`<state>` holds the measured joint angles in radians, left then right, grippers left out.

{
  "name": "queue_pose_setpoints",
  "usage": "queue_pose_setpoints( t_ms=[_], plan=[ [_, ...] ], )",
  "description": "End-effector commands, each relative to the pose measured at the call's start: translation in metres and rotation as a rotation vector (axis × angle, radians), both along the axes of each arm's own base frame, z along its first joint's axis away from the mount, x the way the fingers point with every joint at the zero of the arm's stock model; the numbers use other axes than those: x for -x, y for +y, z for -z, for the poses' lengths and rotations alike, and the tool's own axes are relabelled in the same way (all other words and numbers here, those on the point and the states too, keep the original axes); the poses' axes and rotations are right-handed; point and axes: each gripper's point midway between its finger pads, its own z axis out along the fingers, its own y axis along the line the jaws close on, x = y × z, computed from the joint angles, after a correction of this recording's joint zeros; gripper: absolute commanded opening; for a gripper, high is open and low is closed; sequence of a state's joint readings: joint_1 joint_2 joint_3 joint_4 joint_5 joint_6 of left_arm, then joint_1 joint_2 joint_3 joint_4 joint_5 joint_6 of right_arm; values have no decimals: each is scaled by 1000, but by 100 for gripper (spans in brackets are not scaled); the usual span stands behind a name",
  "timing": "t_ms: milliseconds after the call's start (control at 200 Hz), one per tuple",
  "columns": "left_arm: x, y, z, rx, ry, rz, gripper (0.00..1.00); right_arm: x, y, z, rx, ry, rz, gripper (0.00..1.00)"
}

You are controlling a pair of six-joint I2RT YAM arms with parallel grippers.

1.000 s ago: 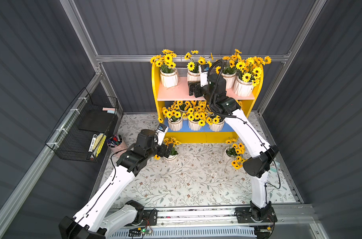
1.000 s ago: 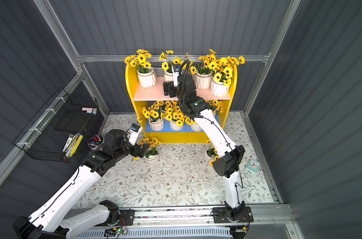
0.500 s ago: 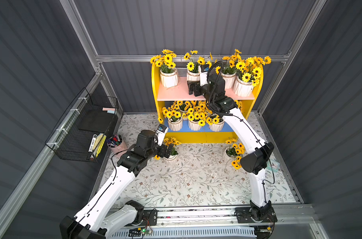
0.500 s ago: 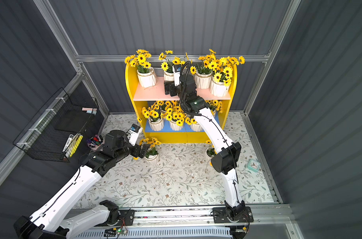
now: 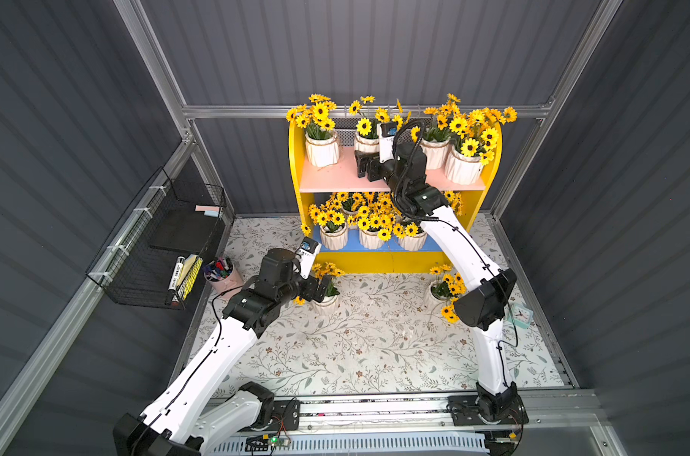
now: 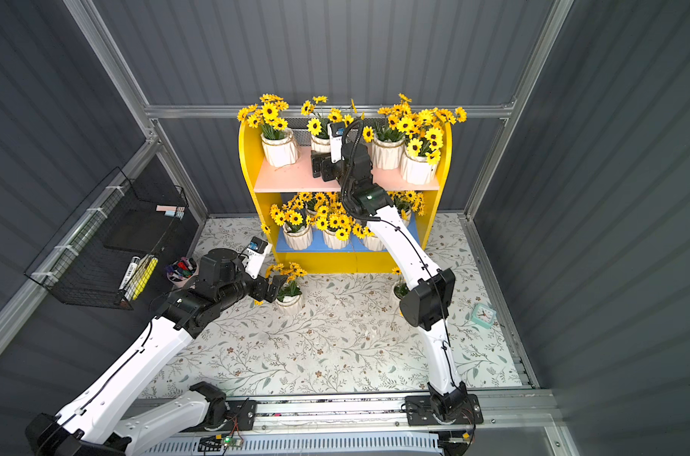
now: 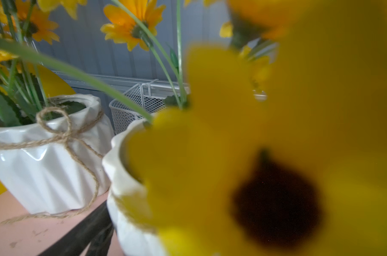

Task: Take the sunflower pots off the shelves
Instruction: Pick up the sunflower pot from the shelf.

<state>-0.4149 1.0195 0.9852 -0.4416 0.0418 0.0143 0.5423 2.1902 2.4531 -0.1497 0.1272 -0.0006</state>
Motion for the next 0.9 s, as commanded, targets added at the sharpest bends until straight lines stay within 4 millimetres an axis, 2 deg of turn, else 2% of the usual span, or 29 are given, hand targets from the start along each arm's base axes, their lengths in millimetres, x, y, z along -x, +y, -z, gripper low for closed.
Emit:
queue_pose_setpoints(
  t_ms=[0, 120, 630, 895],
  plan=[
    [3, 0, -2, 29, -9, 3, 99, -3, 6, -6, 6, -40, -30, 99],
    [3, -1, -2, 32, -5, 9, 99, -6, 7, -4, 10, -50, -30, 99],
    [5, -2, -2, 36, -15, 22, 99, -6, 12, -18, 19, -128, -58, 99],
    [6, -2, -3, 35, -21, 26, 100, 2, 12, -24, 17, -142, -75, 89]
  ],
)
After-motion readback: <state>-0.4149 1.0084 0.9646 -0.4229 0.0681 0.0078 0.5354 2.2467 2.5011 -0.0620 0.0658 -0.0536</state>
